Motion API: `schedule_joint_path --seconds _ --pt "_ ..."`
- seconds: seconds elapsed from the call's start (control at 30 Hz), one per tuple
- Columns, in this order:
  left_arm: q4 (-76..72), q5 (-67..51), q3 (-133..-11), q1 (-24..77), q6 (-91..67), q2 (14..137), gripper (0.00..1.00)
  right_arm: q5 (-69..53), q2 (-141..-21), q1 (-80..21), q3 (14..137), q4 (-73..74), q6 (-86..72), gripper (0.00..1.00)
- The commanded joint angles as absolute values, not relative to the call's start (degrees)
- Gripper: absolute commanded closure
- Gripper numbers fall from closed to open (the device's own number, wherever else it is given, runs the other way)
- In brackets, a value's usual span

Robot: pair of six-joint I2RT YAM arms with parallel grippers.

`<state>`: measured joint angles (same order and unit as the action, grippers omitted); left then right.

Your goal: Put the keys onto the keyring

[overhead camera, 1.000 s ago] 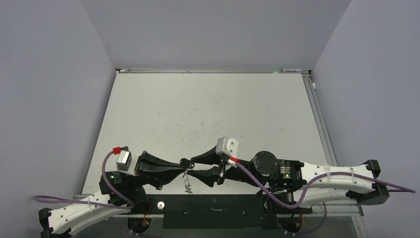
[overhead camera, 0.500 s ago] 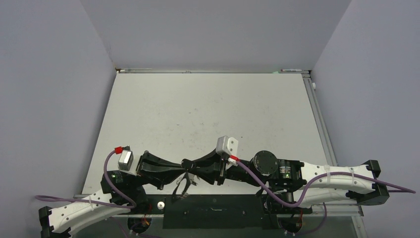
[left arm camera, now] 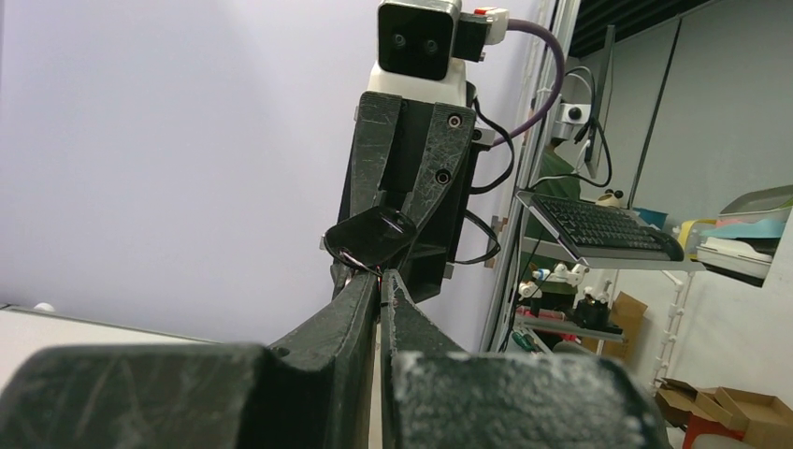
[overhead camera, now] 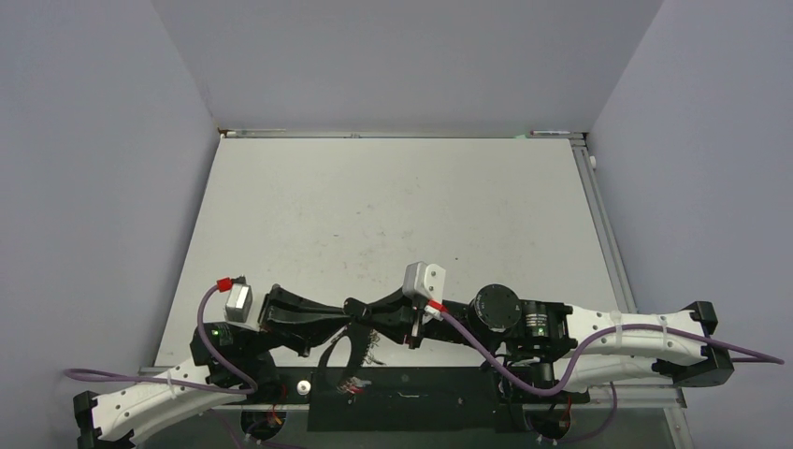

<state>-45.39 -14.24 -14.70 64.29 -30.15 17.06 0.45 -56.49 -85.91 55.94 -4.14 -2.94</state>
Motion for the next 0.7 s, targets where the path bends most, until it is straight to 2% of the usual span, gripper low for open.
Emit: schedule_joint_path --seconds 0.0,0.03,0.1,0.13,0.17,0.27,0.37,0.5,0.67 --pt "-44.2 -13.5 -15.8 64.4 -28.8 14.3 1.00 7.0 -56.6 -85.6 59.2 1.9 -0.5 0.92" --pt "-44.2 -13.0 -15.7 64.4 -28.6 13.9 1.00 8.3 -56.4 -85.6 59.5 3.0 -1.1 0.77" --pt "-44.2 -12.2 -15.2 64.4 -28.3 13.3 1.00 8.5 -55.0 -85.6 59.0 3.8 -3.2 0.41" --pt "-44.2 -11.8 -15.0 64.4 -28.1 13.2 1.00 8.1 -53.6 -85.6 58.1 3.5 -4.5 0.33" --pt "-44.2 -11.4 -14.9 64.4 -28.0 13.0 1.00 7.9 -52.0 -85.6 56.9 2.9 -6.2 0.32" --pt "-45.5 -9.8 -13.9 64.5 -28.2 12.9 1.00 4.6 -45.8 -85.6 51.4 -2.6 -10.8 0.37" --pt "-48.8 -8.9 -12.9 64.5 -29.3 13.8 1.00 -3.7 -41.8 -85.6 45.3 -10.0 -13.8 0.40" --pt "-53.1 -9.3 -12.8 64.4 -31.0 16.7 1.00 -10.4 -43.5 -85.5 40.6 -19.0 -16.1 0.46" --pt "-58.9 -12.0 -13.3 64.5 -34.0 20.3 1.00 -11.7 -49.0 -85.2 41.7 -22.9 -16.2 0.43"
